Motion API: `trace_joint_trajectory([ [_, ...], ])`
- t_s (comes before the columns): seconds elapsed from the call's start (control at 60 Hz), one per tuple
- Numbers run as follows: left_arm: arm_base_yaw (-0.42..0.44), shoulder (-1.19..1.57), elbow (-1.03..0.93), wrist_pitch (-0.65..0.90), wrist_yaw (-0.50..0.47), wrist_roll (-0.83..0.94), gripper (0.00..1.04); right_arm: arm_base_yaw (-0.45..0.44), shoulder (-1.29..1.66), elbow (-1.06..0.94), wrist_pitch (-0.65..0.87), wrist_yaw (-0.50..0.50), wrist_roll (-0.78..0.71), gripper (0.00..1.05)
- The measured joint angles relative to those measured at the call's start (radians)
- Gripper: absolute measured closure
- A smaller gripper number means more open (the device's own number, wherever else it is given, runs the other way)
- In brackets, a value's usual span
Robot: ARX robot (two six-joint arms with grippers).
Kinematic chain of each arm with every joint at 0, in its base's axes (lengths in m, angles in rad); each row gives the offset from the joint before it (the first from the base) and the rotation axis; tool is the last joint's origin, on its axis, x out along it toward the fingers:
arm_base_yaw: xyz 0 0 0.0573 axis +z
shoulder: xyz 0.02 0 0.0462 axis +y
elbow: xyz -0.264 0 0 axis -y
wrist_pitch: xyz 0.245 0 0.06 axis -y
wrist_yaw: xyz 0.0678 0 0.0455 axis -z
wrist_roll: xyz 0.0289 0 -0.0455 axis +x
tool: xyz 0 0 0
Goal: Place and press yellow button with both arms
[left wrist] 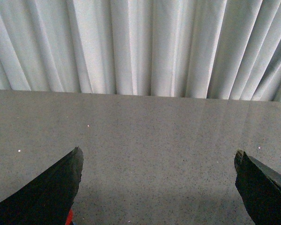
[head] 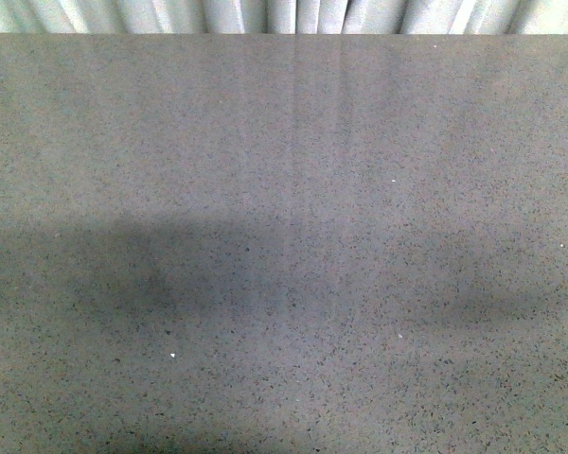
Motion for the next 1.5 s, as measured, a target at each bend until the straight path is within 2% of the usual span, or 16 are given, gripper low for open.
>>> trace_joint_trajectory([
  [0.617, 0.0, 0.0, 0.0, 0.0, 0.0, 0.0, 0.09, 0.0, 0.0, 0.0, 0.0, 0.0, 0.0, 0.09],
  [0.667, 0.03, 0.035, 0.029, -0.079, 0.09, -0.033, 0.09, 0.0, 0.0, 0.0, 0.0, 0.001, 0.0, 0.09],
  [0.683, 0.054, 0.07, 0.058, -0.149, 0.185, -0.067, 0.09, 0.0, 0.0, 0.0, 0.0, 0.002, 0.0, 0.09],
  [0.733, 0.117, 0.244, 0.15, -0.267, 0.368, -0.137, 0.09, 0.0, 0.0, 0.0, 0.0, -0.001, 0.0, 0.09],
  [0.783, 0.158, 0.382, 0.207, -0.214, 0.423, -0.161, 0.09, 0.0, 0.0, 0.0, 0.0, 0.0, 0.0, 0.09],
  [0.833, 0.195, 0.487, 0.253, -0.134, 0.433, -0.159, 0.09, 0.0, 0.0, 0.0, 0.0, 0.0, 0.0, 0.09],
  [1.017, 0.384, 0.901, 0.347, 0.185, 0.397, -0.132, 0.09, 0.0, 0.0, 0.0, 0.0, 0.0, 0.0, 0.09],
  [1.15, 0.5, 1.17, 0.379, 0.358, 0.349, -0.117, 0.09, 0.0, 0.0, 0.0, 0.0, 0.0, 0.0, 0.09],
  [1.283, 0.58, 1.307, 0.411, 0.441, 0.337, -0.112, 0.09, 0.0, 0.0, 0.0, 0.0, 0.0, 0.0, 0.09],
  [1.5, 0.66, 1.472, 0.423, 0.537, 0.304, -0.085, 0.09, 0.0, 0.0, 0.0, 0.0, 0.0, 0.0, 0.09],
])
